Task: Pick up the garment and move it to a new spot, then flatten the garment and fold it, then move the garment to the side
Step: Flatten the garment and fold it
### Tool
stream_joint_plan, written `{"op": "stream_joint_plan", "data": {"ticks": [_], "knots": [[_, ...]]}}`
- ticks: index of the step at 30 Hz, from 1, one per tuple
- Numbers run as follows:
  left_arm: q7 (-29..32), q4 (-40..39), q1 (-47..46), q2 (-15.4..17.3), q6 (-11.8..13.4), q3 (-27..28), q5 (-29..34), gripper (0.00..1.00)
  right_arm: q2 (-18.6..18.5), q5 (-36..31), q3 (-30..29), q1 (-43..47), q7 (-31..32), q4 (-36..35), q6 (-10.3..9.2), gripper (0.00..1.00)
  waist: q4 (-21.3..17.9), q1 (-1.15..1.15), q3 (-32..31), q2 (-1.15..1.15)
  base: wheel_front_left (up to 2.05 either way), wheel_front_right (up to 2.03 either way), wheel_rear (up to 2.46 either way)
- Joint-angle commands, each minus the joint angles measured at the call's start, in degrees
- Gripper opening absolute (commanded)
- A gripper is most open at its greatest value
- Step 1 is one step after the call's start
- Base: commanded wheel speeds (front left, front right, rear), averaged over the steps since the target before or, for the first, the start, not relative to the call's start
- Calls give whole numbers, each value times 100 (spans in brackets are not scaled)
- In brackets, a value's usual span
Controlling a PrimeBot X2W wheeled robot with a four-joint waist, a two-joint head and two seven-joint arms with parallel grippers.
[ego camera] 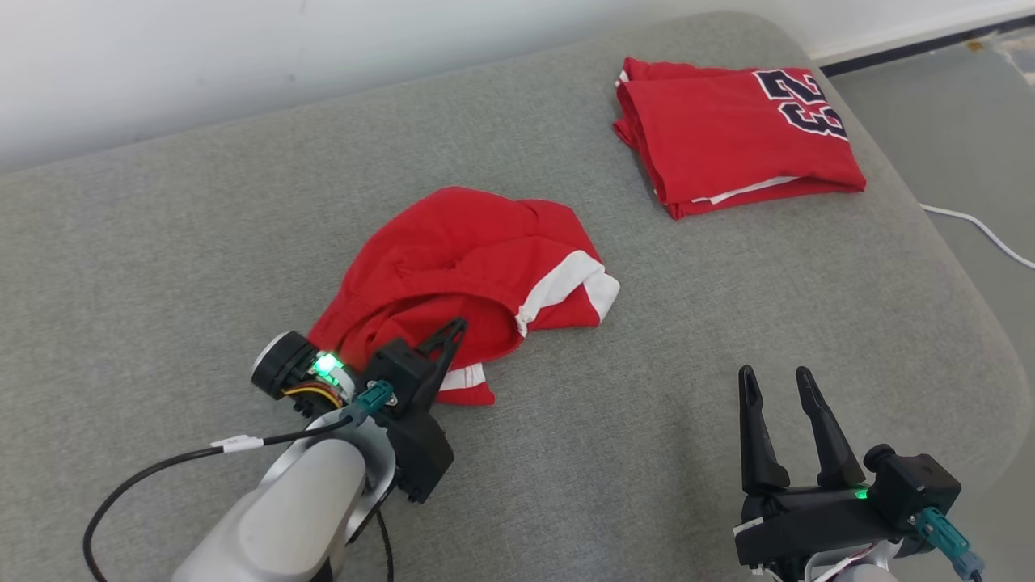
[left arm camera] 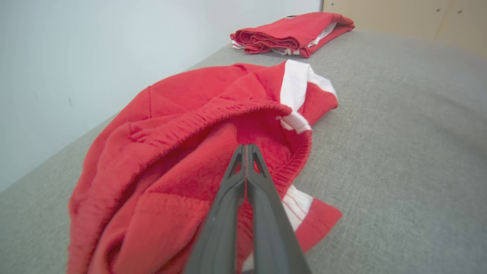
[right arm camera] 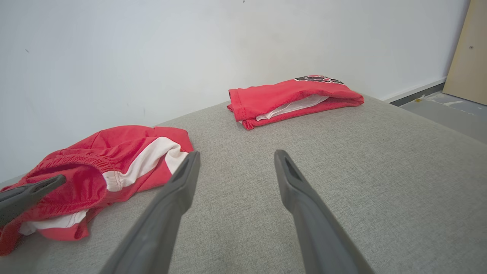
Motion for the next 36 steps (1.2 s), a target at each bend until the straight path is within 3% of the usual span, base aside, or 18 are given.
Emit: {"op": "stream_joint_plan", "data": {"ticks": [1, 8, 9, 10, 17, 24, 36], "knots": [[-17, -64, 10, -23, -2, 38, -87, 0, 25, -54, 14, 45, -8, 3, -15, 100, 104, 0, -87, -1, 0, 0, 0], [-17, -499, 54, -130, 18, 97, 27, 0, 24, -79, 19, 60, -8, 12, -16, 100, 295, 0, -206, -1, 0, 0, 0], [-17, -628, 86, -140, 49, 169, 17, 14, 23, -81, 1, 69, -8, 13, -16, 100, 320, 0, -221, -1, 0, 0, 0], [-17, -779, 161, -138, 104, 258, -12, 100, 24, -87, -14, 81, -8, 16, -16, 100, 342, 0, -239, -1, 0, 0, 0], [-17, -2102, 969, 98, 454, 1150, 58, 100, 24, -111, -100, 172, -8, 12, -16, 100, 611, 0, -395, -1, 0, 0, 0], [-16, -2855, 1819, 312, 682, 2069, 141, 100, 23, -206, -157, 267, -7, 20, -16, 100, 928, 0, -630, -1, 0, 0, 0], [-17, -3280, 3229, 295, 768, 3517, 262, 100, 21, -359, -196, 494, -7, 72, -16, 100, 1518, 0, -1116, -1, 0, 0, 0]]}}
